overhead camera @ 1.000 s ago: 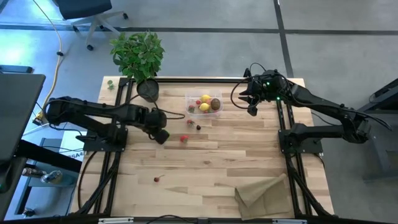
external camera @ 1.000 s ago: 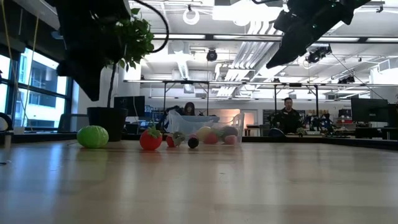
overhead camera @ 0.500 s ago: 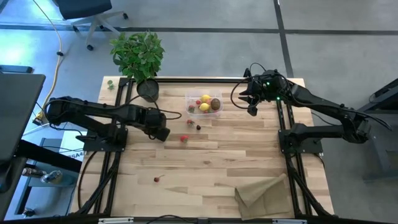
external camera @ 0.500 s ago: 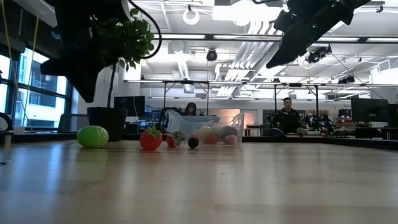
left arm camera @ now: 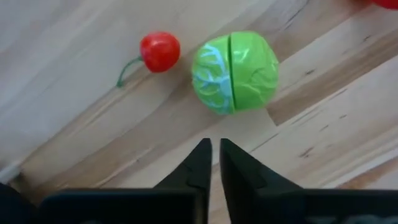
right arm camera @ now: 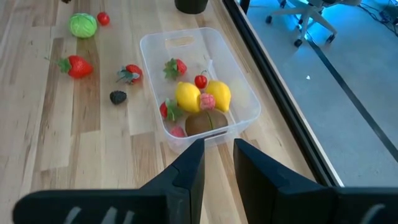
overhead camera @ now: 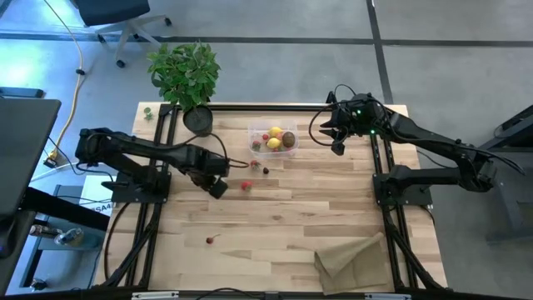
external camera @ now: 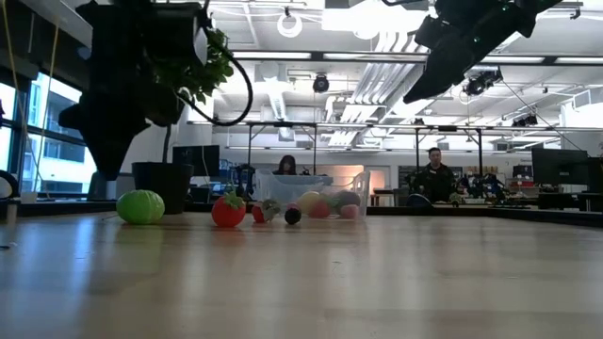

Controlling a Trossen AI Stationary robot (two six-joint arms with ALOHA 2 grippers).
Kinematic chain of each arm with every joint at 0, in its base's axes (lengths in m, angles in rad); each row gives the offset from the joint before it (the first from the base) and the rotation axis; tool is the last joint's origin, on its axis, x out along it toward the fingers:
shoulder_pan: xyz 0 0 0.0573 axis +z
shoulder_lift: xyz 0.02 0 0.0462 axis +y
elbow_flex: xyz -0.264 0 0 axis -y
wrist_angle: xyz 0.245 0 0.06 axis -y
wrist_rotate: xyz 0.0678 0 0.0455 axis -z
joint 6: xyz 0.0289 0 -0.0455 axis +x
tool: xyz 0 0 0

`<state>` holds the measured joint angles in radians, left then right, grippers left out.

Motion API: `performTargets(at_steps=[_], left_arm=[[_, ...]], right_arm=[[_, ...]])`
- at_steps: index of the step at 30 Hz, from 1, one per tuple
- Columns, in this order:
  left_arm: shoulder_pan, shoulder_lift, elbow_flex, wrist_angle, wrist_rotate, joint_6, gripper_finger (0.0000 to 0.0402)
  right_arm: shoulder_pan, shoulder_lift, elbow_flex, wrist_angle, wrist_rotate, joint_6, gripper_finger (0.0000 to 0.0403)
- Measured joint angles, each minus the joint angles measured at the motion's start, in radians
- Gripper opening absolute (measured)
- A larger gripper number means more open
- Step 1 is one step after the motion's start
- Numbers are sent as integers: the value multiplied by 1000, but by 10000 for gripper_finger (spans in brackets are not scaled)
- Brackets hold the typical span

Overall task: Pick and placing Produce into tupperware
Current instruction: Put the cabbage into the transparent bin

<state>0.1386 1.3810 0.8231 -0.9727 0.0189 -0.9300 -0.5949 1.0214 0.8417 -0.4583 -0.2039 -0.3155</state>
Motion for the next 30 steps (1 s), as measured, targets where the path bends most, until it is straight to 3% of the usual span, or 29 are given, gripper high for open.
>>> performTargets(at_steps=[9,14,21,30], left_arm=[[20,5,0,11,38,6,160],[18,5,0,80,13,6,205],[18,5,0,127,-54,9,229],[18,5,0,128,-164,13,218]], right_arm=[[0,0,0,0,0,0,76],[0,0,0,0,0,0,76],[0,0,0,0,0,0,76],[0,0,0,-1,0,0,76]])
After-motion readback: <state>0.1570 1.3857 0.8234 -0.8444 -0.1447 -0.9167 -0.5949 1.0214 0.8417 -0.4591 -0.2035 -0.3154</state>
